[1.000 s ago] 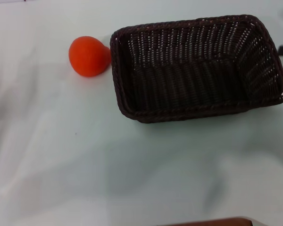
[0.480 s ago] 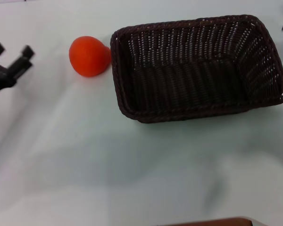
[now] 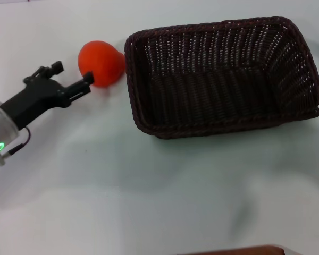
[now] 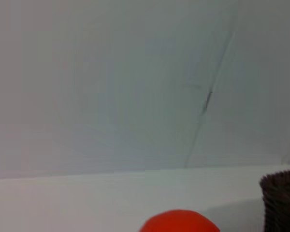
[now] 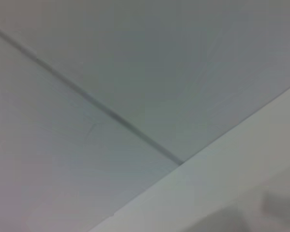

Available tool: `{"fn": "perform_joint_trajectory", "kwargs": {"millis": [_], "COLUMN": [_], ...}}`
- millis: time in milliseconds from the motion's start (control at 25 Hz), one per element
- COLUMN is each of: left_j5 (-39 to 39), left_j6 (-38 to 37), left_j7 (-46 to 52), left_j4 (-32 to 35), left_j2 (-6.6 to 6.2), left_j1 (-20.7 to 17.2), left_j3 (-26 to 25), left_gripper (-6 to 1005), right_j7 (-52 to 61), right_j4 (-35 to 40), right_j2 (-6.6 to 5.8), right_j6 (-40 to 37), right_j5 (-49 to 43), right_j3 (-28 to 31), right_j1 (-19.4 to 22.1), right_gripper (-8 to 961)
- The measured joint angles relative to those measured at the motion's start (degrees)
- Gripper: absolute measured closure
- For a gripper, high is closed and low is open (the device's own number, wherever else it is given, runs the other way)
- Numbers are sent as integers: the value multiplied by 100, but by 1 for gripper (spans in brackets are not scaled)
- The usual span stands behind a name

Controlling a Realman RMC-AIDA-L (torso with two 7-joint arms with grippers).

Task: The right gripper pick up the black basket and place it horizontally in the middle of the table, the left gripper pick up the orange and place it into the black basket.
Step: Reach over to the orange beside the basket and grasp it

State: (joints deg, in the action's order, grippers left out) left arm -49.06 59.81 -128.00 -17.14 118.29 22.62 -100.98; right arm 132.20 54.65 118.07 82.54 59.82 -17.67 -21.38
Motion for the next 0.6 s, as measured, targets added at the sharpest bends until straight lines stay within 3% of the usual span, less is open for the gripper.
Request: {"fn": "perform_joint_trajectory", "kwargs": {"millis": [600], "left_j5": [-280], "left_j6": [-1413], "left_j7": [-120], "left_j4": [-535], "left_j2": [391], "left_j1": [400], "left_j3": [-7], "left_gripper": [117], "right_j7": [-889], "right_j4": [-647], "right_j2": [112], "right_j6": [-102], "right_j5": [123], "right_j3": [299], "right_j1": [48], "right_gripper": [289]}}
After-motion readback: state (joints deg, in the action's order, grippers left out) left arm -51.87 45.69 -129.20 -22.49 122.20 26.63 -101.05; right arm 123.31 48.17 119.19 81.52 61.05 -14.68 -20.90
